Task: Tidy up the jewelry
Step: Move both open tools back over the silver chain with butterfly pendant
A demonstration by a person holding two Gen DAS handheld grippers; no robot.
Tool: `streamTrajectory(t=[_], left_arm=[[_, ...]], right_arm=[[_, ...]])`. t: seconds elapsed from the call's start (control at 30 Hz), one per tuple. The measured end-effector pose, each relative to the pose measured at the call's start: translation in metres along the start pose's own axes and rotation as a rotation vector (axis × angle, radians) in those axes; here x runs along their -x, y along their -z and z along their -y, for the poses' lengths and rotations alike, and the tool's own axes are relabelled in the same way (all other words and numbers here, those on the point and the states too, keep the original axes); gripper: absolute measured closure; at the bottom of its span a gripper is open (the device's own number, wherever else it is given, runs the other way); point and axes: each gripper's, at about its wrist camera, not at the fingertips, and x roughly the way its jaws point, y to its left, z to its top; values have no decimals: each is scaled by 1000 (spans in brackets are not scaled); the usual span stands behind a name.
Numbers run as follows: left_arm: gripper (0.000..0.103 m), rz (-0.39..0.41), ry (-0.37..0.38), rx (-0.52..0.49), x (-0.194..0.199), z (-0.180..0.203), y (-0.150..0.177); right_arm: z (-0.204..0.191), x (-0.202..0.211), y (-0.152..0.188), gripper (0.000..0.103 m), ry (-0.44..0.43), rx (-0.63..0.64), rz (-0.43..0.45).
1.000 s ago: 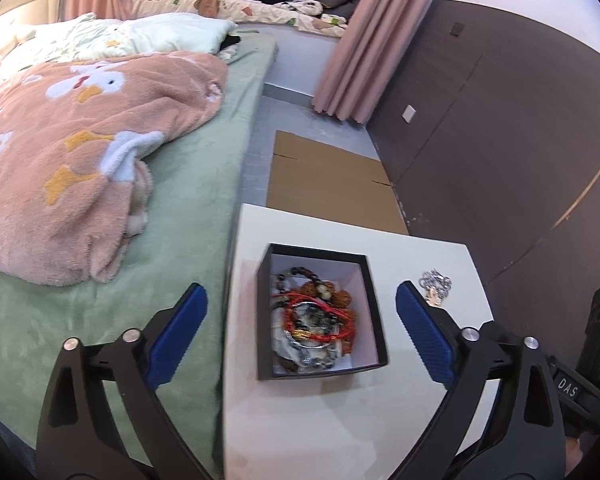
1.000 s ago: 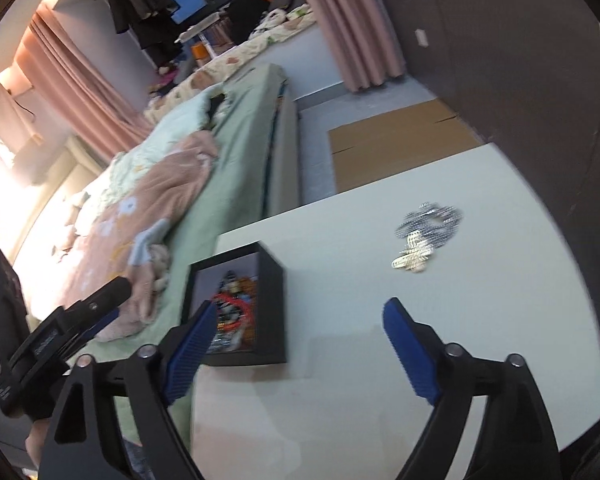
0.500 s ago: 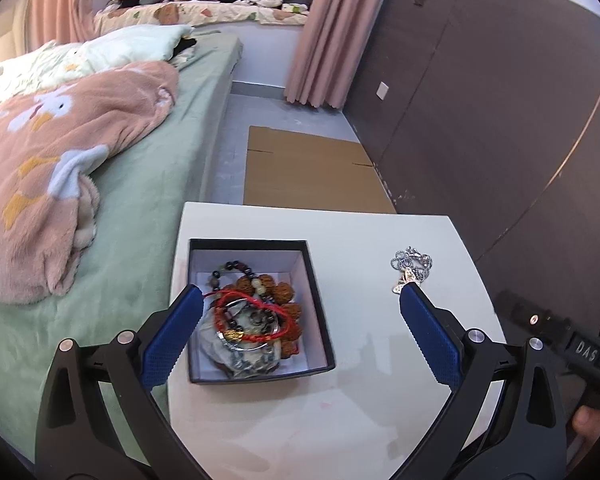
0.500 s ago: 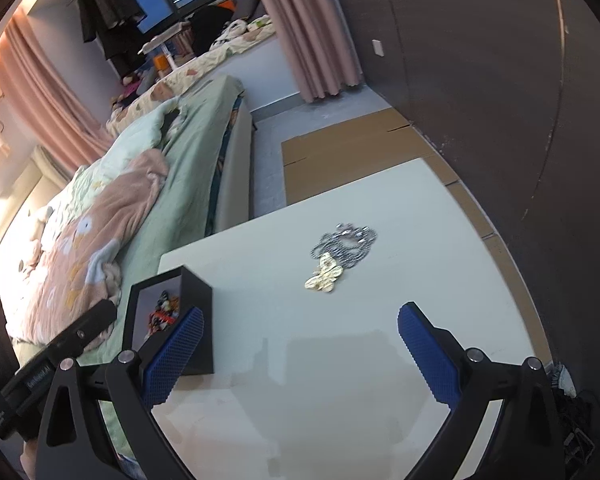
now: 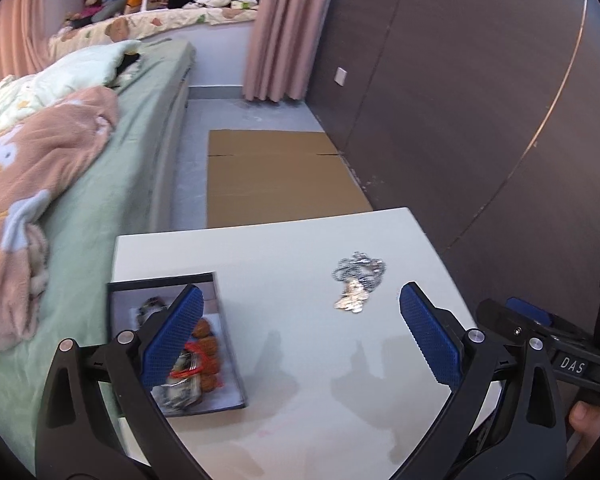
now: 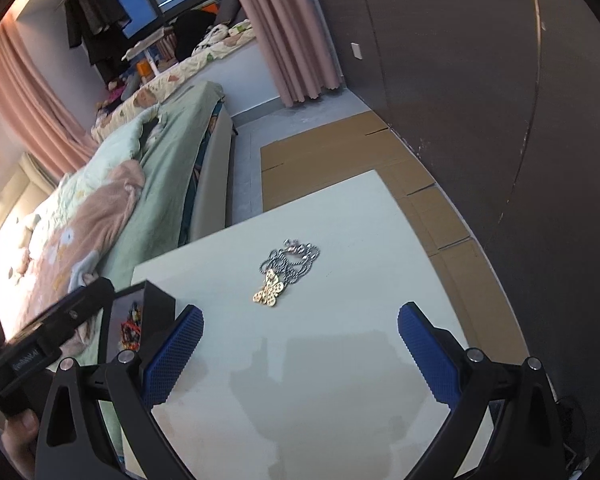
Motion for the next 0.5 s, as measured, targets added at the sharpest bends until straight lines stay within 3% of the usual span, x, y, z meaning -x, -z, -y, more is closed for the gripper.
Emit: streamTrajectory(t=[0.17, 0.37, 0.5], left_arm=[[5, -24, 29, -45, -14, 12, -10], [5, -40, 54, -13, -32, 8, -13], [16, -69, 72, -14, -47, 8, -17]], right_arm=[[18, 1, -6, 7, 20, -23, -1], [37, -5, -14, 10, 29, -82, -6], [43, -13, -22, 23, 16, -137, -7]])
